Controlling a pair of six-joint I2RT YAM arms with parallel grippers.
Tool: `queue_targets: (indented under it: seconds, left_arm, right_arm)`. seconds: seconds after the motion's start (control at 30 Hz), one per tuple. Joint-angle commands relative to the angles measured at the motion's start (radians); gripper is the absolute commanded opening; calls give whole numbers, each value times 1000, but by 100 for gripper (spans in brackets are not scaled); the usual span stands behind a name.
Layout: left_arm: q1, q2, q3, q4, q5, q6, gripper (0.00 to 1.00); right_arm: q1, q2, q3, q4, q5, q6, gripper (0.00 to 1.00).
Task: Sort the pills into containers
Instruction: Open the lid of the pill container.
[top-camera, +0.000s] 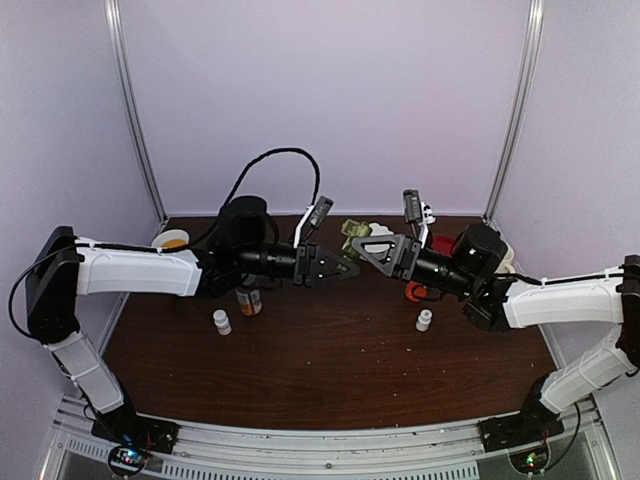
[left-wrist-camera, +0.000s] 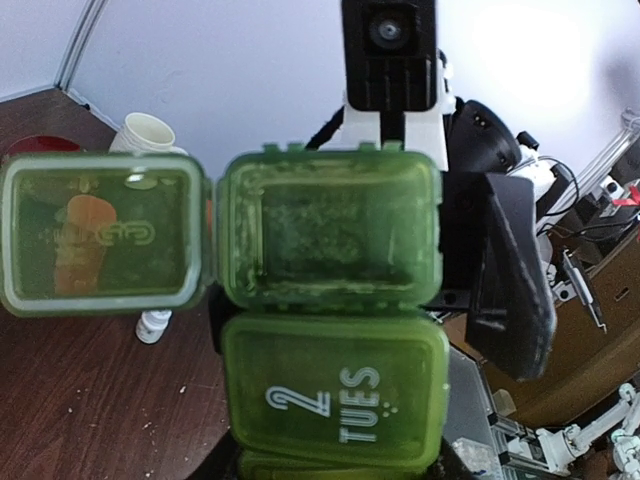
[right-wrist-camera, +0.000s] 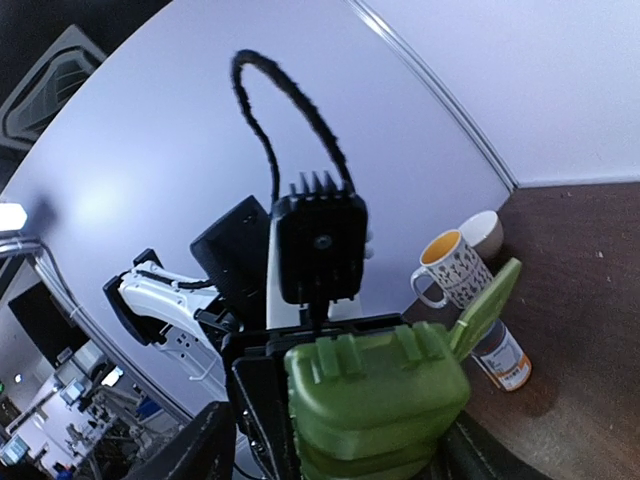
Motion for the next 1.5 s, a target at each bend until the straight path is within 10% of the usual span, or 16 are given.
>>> queue_targets:
  seconds: [0.0, 0.27, 0.47, 0.77, 1.07, 1.47]
  left_arm:
    - [3, -51, 18, -122, -76, 124, 26]
    - [-8, -83, 55, -288, -181, 261, 26]
    - [-26, -79, 95, -404, -239, 338, 27]
    - [-81, -84, 173, -662, -500, 543, 29]
    - [-111, -96, 178, -723, -650, 611, 33]
    - [-164, -101, 144, -685, -812, 634, 65]
  right_arm:
    - [5, -69, 35, -246, 160, -98, 65]
    - [7, -71, 87, -473, 255, -160, 57]
    - [7, -49, 74, -404, 200, -131, 78]
    - [8, -45, 72, -420, 193, -112, 78]
    - [7, 0, 107, -475, 177, -23, 44]
    - [7, 34, 101, -434, 163, 54, 25]
